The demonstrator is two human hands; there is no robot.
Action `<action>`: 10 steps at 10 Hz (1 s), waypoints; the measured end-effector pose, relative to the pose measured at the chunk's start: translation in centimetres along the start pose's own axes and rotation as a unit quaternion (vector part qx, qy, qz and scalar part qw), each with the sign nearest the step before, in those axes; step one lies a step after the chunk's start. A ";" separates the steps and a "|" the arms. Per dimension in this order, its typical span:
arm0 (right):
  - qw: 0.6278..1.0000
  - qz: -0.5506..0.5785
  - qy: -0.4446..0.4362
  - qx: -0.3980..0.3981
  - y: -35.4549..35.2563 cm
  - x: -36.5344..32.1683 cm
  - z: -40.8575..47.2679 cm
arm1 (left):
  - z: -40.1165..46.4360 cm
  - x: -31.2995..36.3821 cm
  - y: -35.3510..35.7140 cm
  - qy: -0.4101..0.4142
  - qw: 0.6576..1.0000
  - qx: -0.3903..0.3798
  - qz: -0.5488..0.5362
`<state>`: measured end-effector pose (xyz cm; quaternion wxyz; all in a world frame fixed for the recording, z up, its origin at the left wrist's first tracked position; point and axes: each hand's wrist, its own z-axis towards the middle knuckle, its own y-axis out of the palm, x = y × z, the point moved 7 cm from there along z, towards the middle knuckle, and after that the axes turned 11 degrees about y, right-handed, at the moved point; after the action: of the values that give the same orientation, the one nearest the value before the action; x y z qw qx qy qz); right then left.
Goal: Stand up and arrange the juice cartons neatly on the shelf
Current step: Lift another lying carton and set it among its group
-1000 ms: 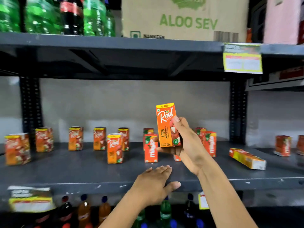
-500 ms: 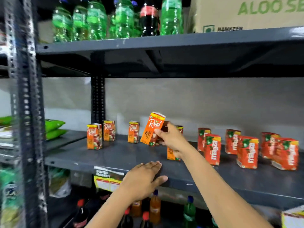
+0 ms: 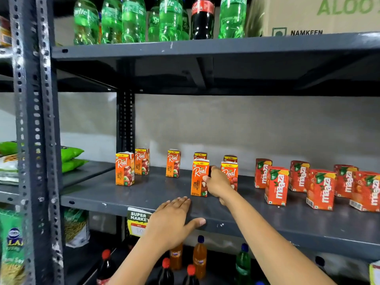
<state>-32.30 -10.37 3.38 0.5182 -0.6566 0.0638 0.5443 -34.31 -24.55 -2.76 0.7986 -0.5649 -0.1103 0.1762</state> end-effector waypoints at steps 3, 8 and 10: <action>1.000 -0.005 0.006 -0.002 0.6 -0.4 -0.1 | -0.1 0.0 0.0 0.001 1.000 0.008 0.001; 0.991 -0.116 -0.064 -0.020 -7.9 3.4 -9.1 | 2.5 8.5 -1.8 0.039 0.997 0.044 -0.058; 0.989 -0.090 -0.004 0.120 -22.6 10.2 -9.3 | 8.0 20.0 -0.4 0.136 0.987 0.012 -0.080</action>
<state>-7.59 -2.16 8.05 0.6405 -0.5902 0.0674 0.4866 -18.97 -9.60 -0.13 0.8242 -0.5635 -0.0439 0.0346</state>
